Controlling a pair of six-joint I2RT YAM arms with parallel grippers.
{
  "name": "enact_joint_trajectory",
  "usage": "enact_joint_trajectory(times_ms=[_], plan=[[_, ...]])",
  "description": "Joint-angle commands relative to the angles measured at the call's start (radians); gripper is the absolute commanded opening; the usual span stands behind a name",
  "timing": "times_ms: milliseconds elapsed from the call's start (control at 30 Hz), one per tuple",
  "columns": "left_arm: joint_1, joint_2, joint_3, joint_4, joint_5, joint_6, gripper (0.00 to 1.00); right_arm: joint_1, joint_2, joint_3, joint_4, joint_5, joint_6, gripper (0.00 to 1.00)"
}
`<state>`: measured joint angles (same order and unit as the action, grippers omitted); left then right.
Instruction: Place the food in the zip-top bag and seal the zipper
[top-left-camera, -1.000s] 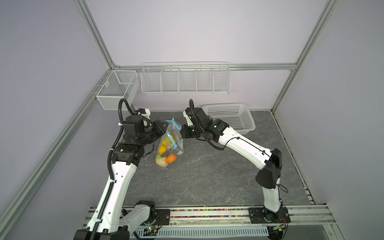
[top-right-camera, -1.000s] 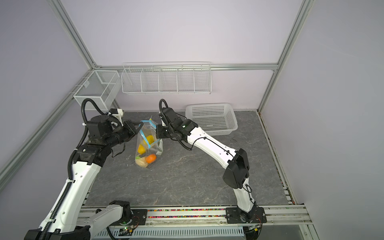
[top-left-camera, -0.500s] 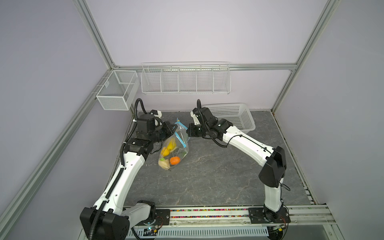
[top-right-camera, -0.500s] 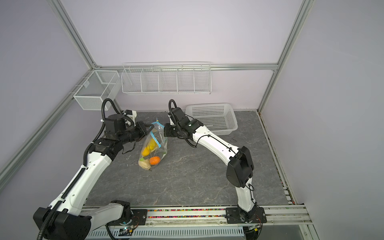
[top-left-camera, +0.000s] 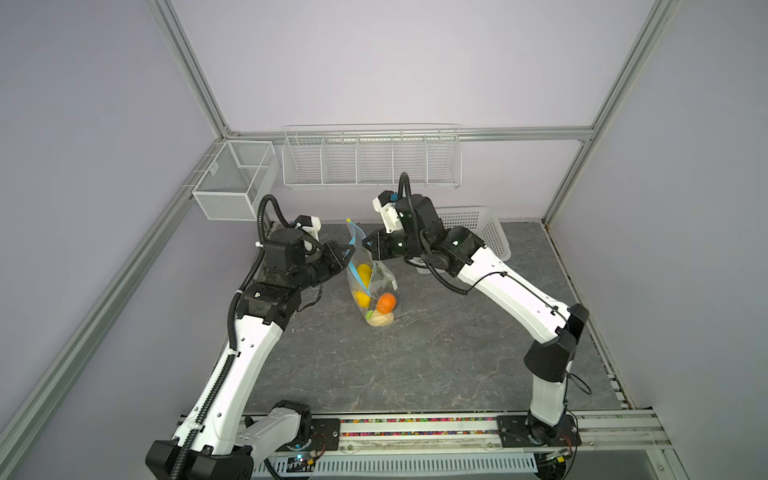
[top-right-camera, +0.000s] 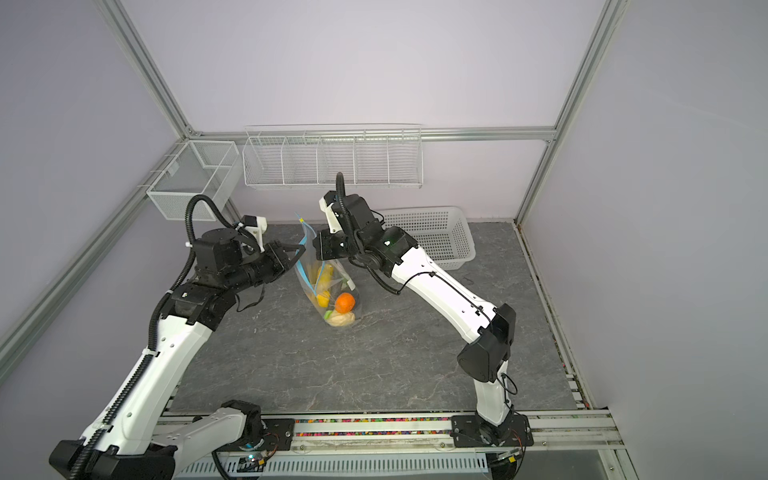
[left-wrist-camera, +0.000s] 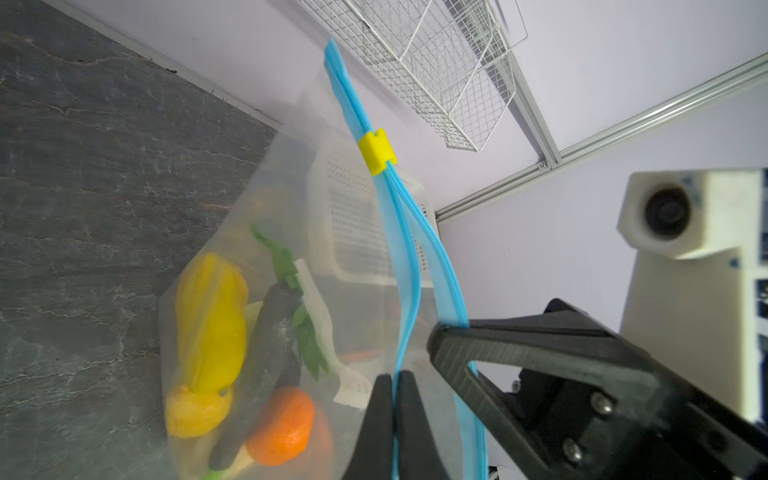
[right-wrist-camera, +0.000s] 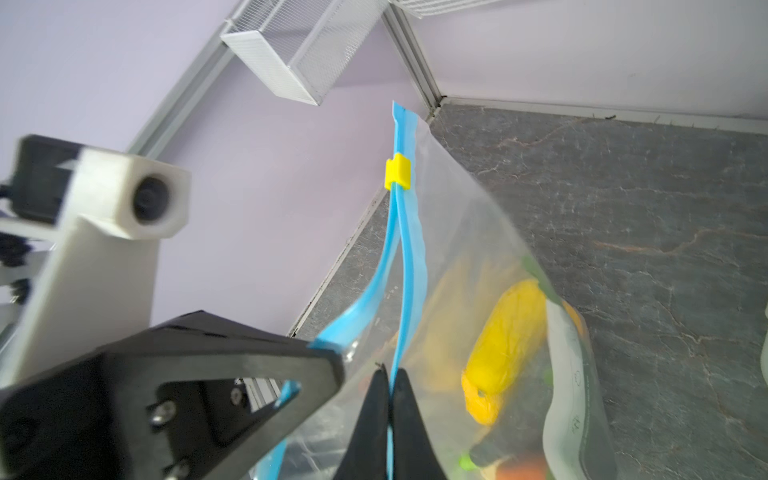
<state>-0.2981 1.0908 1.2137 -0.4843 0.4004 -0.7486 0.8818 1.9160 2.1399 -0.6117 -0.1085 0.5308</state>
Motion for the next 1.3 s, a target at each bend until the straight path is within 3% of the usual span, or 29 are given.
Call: enact_joint_trajectory(times_ms=[0,367,500,567,633,667,733,867,967,1133,1267], plan=[[-0.021,-0.022,0.003,0.007,-0.002,-0.025,0.00,0.009,-0.003,0.009,-0.022,-0.019,-0.048,0.07],[-0.033,-0.026,-0.134,0.100,0.005,-0.084,0.00,0.006,-0.047,-0.143,0.060,-0.054,-0.061,0.07],[-0.032,-0.011,-0.169,0.118,0.001,-0.085,0.00,-0.012,-0.029,-0.152,0.076,-0.102,-0.051,0.12],[-0.032,-0.001,-0.168,0.122,-0.005,-0.089,0.00,-0.020,-0.034,-0.122,0.059,-0.110,-0.064,0.22],[-0.032,0.004,-0.160,0.123,-0.002,-0.085,0.00,-0.023,-0.061,-0.101,0.035,-0.095,-0.096,0.40],[-0.031,0.004,-0.156,0.114,-0.010,-0.082,0.00,-0.024,-0.093,-0.116,0.035,-0.088,-0.114,0.53],[-0.029,0.000,-0.142,0.092,-0.015,-0.067,0.00,-0.012,-0.188,-0.235,0.090,-0.070,-0.144,0.67],[-0.026,-0.033,-0.135,0.055,-0.041,-0.047,0.00,0.067,-0.481,-0.691,0.426,0.114,-0.239,0.88],[-0.023,-0.060,-0.135,0.058,-0.057,-0.048,0.00,0.171,-0.587,-0.904,0.609,0.304,-0.308,0.95],[-0.022,-0.054,-0.134,0.065,-0.054,-0.062,0.00,0.318,-0.539,-0.988,0.697,0.518,-0.320,0.96],[-0.022,-0.057,-0.137,0.073,-0.062,-0.061,0.00,0.359,-0.500,-1.027,0.810,0.618,-0.331,0.98]])
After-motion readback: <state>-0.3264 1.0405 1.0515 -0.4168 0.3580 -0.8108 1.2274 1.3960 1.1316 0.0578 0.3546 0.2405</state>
